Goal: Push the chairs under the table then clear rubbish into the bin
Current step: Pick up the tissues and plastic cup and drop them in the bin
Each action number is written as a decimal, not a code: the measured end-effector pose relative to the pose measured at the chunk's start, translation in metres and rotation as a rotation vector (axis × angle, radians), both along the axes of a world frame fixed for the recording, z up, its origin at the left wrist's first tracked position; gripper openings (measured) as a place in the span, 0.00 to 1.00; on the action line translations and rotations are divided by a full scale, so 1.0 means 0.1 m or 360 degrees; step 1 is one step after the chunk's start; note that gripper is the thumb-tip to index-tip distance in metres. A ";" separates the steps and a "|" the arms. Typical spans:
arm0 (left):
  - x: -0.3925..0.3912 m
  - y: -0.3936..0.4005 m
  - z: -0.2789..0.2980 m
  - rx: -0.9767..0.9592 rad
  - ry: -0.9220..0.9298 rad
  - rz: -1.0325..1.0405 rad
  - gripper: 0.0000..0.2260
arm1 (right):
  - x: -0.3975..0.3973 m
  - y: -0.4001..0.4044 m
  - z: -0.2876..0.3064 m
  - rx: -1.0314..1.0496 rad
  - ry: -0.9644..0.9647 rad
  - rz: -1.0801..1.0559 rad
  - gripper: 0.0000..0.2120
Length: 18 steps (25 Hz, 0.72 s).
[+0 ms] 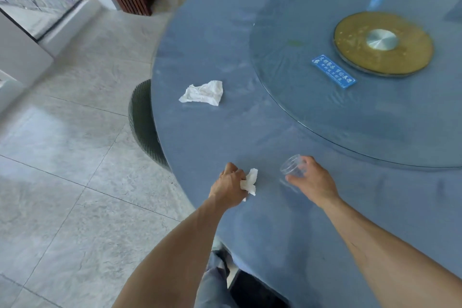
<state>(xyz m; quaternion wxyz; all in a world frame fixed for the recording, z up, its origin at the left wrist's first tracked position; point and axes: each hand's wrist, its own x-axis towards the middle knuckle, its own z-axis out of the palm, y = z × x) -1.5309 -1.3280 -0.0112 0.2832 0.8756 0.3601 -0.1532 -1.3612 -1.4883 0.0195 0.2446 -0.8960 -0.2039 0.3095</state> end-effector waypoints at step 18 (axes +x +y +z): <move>0.89 2.86 0.16 0.0053 0.0081 -0.0116 0.46 | -0.66 1.08 0.04 -0.0110 0.0139 -0.0397 0.27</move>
